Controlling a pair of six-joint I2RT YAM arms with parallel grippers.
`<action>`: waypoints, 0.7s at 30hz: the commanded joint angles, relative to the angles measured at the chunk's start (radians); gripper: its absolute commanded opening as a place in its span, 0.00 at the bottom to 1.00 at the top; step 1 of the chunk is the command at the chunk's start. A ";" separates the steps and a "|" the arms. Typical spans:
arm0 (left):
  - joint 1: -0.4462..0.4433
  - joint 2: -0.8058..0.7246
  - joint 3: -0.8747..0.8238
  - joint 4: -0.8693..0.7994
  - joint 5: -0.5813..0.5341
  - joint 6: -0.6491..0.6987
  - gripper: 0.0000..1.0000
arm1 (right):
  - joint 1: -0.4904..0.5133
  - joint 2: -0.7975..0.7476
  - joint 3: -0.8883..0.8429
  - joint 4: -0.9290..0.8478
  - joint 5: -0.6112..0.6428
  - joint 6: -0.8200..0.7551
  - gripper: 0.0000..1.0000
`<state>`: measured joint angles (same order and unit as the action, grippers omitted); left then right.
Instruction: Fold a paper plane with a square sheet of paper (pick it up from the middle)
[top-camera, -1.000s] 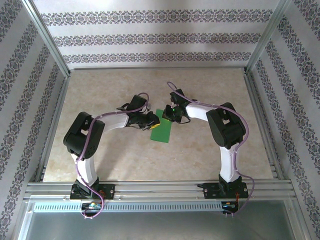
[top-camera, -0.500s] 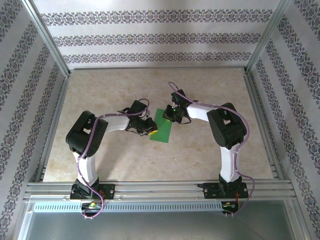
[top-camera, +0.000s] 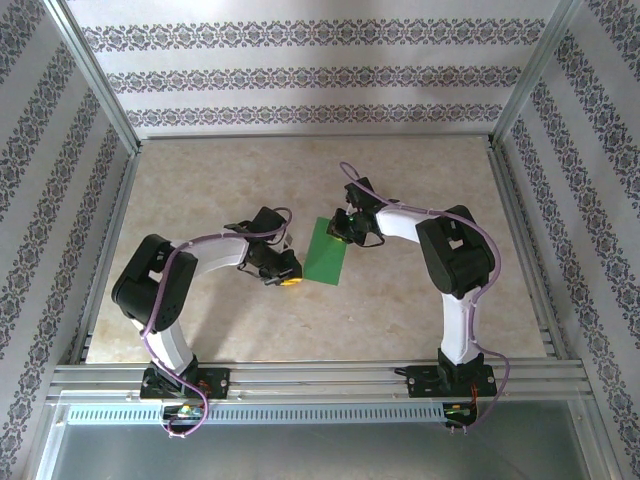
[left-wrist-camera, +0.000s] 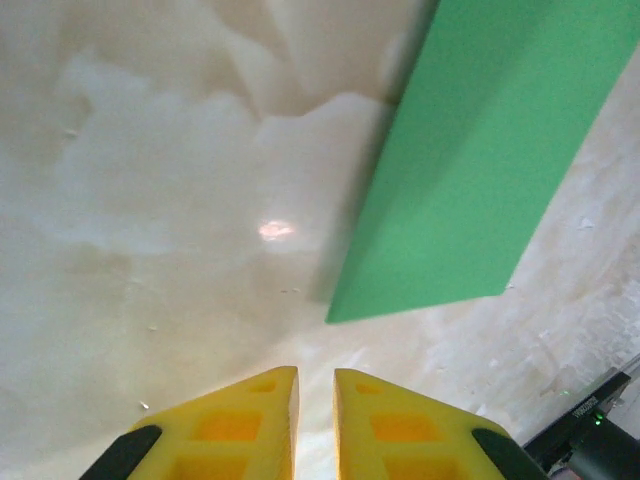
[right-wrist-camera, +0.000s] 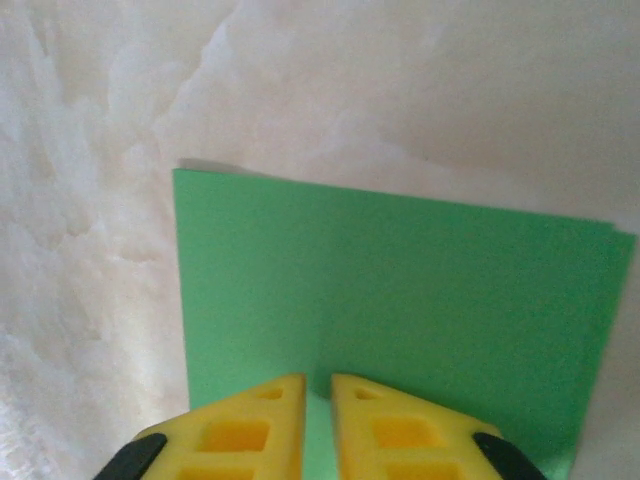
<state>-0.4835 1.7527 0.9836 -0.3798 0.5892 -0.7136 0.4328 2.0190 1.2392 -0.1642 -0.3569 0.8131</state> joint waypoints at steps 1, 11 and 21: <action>-0.009 -0.023 0.079 0.000 -0.015 0.021 0.17 | -0.016 -0.076 0.003 -0.042 -0.027 -0.010 0.24; -0.010 0.181 0.234 0.224 -0.004 -0.087 0.17 | -0.037 -0.352 -0.260 0.017 -0.041 0.100 0.39; -0.007 0.339 0.346 0.167 -0.054 -0.081 0.16 | -0.052 -0.467 -0.430 0.011 -0.043 0.144 0.42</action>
<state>-0.4835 2.0766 1.3083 -0.1932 0.5720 -0.7769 0.3882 1.5806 0.8280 -0.1516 -0.3935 0.9344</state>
